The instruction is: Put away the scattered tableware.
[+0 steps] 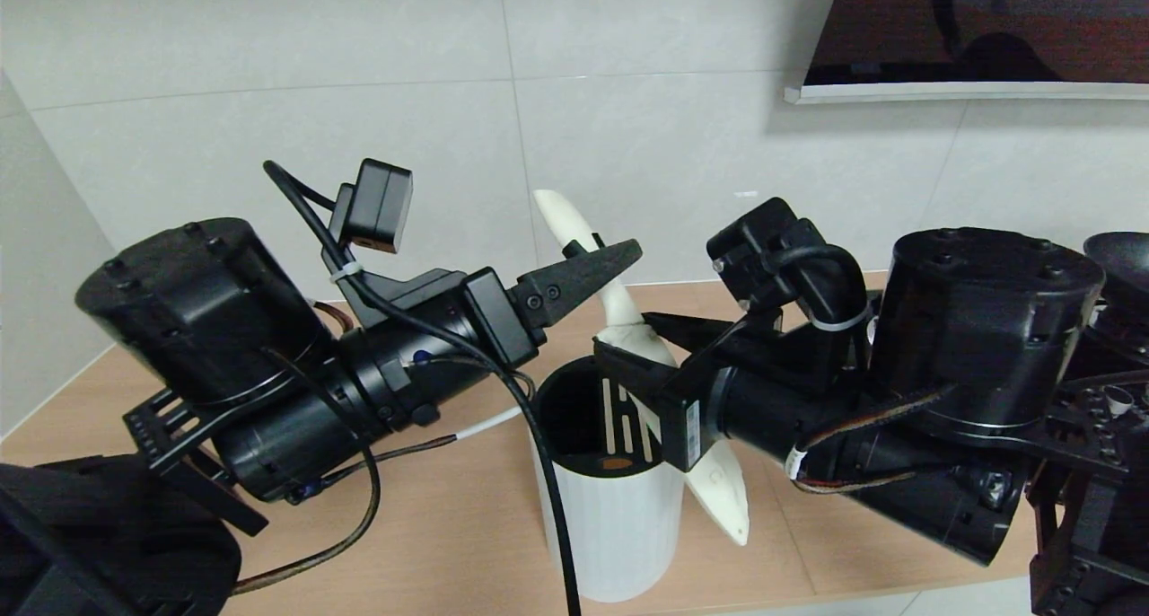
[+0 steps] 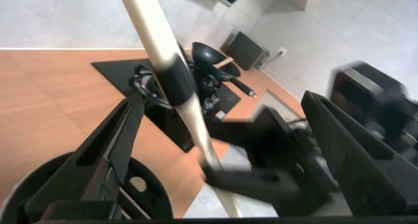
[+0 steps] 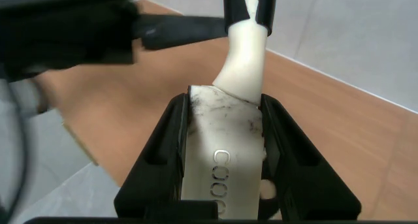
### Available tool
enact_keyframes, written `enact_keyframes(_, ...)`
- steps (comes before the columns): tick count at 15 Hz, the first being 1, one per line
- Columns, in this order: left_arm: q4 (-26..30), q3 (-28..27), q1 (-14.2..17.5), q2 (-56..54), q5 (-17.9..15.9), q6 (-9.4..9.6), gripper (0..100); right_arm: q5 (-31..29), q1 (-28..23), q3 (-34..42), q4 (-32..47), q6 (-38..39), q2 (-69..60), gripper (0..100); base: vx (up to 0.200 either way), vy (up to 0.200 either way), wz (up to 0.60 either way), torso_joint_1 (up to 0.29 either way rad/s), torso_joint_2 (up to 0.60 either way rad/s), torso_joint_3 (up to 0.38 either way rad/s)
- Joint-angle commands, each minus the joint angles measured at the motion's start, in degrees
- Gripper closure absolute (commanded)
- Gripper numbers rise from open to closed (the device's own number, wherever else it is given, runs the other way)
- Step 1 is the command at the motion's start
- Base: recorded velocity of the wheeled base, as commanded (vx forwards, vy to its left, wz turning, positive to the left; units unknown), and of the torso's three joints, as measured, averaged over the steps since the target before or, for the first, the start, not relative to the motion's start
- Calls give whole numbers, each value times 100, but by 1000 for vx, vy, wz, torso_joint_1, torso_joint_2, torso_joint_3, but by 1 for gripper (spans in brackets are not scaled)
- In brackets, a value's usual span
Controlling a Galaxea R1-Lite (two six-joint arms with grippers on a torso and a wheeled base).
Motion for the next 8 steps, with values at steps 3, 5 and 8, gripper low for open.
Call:
enact_keyframes(3, 3, -64, -1, 160, 78, 11, 0, -6, 125, 51, -14, -10, 11, 100, 0, 0, 0, 0, 0, 0)
enact_keyframes(5, 3, -64, -1, 204, 87, 11, 0, -6, 134, 51, -14, -2, 11, 100, 0, 0, 0, 0, 0, 0)
enact_keyframes(8, 3, -72, -1, 230, 96, 11, 0, -6, 143, 86, -14, -10, 11, 100, 0, 0, 0, 0, 0, 0)
